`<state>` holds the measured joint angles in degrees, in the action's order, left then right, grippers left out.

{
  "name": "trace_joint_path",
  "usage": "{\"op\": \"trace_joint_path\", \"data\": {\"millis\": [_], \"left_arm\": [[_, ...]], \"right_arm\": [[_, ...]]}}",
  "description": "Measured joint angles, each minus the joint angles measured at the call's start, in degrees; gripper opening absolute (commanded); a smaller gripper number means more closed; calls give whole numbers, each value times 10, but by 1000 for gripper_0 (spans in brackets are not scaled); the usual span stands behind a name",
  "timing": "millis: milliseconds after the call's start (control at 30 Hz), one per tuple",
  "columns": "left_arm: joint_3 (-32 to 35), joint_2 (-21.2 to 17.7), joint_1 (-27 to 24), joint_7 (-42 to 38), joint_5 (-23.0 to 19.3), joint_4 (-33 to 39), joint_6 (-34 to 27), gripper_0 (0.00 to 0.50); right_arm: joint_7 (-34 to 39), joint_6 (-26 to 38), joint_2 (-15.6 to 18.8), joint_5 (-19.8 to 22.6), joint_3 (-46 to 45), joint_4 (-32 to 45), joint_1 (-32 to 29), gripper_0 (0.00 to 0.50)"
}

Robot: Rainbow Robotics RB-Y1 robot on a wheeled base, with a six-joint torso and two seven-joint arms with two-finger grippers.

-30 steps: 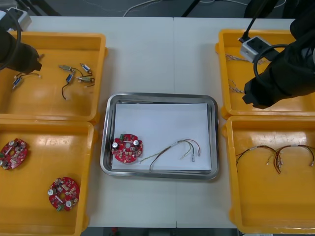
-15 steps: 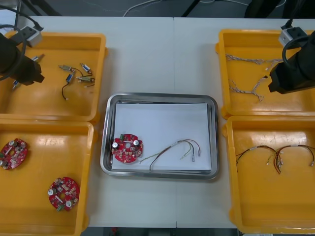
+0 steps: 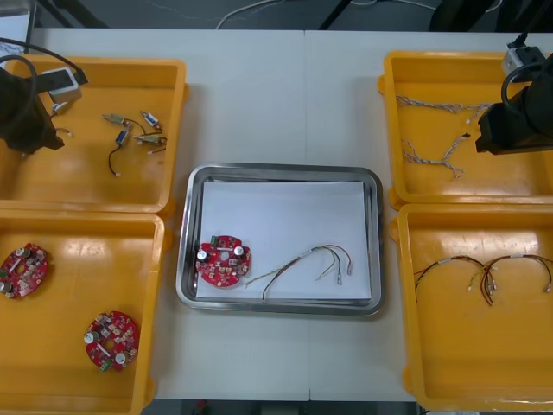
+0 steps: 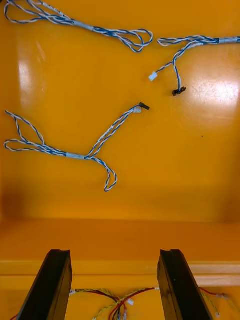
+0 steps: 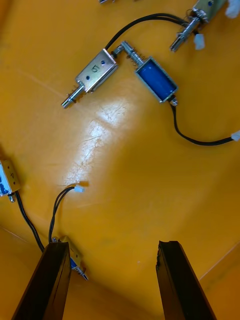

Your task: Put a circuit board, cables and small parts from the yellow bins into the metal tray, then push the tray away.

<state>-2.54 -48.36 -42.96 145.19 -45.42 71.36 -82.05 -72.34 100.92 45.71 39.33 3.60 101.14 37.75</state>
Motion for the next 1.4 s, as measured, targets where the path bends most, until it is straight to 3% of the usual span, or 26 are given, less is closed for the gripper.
{"op": "trace_joint_path", "data": {"millis": [367, 667, 1000, 1400], "left_arm": [[-2, 2, -32, 9, 6, -82, 50, 500], [-2, 22, -39, 30, 56, -104, 97, 500], [-10, 36, -47, 30, 59, -186, 149, 500], [-14, 43, -49, 30, 60, -209, 181, 500]], "right_arm": [[0, -101, 0, 0, 9, -74, 0, 500], [-11, -173, 0, 0, 63, -133, -1, 500], [-11, -199, 0, 4, 103, -162, -1, 500], [-15, -263, 0, 13, 129, -227, -1, 500]]}}
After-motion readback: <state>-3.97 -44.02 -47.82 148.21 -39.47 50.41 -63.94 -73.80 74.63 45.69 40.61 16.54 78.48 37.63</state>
